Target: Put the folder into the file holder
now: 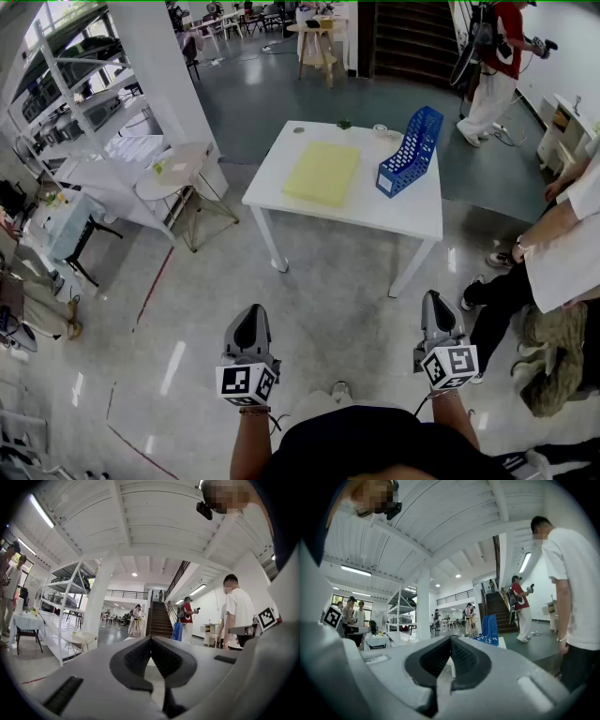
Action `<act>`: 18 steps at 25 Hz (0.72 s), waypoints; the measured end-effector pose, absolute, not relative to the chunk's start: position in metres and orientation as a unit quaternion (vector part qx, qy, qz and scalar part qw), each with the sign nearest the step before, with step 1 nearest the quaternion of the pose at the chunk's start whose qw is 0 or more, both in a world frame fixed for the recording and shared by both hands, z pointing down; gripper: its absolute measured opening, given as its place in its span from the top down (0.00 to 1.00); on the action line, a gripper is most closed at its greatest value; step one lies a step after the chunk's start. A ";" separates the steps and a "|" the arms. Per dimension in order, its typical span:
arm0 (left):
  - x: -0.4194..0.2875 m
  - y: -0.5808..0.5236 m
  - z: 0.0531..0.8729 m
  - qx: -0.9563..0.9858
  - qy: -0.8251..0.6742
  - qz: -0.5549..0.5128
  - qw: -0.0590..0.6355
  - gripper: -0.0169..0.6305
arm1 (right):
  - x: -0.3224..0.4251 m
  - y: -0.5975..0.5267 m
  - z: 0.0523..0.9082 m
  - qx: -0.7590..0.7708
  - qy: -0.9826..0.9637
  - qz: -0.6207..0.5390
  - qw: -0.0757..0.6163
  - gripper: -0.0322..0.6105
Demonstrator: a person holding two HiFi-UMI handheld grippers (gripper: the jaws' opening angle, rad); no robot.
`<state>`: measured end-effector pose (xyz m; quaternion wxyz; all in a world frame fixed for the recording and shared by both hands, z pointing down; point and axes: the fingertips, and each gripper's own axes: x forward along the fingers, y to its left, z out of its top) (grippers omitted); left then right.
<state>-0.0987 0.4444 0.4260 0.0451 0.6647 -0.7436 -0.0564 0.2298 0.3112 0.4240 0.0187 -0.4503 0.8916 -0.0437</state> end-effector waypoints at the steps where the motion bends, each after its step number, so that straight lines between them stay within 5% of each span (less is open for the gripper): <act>1: -0.101 0.442 0.423 0.665 -0.744 -0.058 0.040 0.98 | 0.228 0.308 0.422 -0.451 0.891 -0.041 0.022 0.95; 18: -0.097 0.431 0.419 0.658 -0.750 -0.060 0.035 0.98 | 0.207 0.299 0.414 -0.425 0.904 -0.037 0.042 0.95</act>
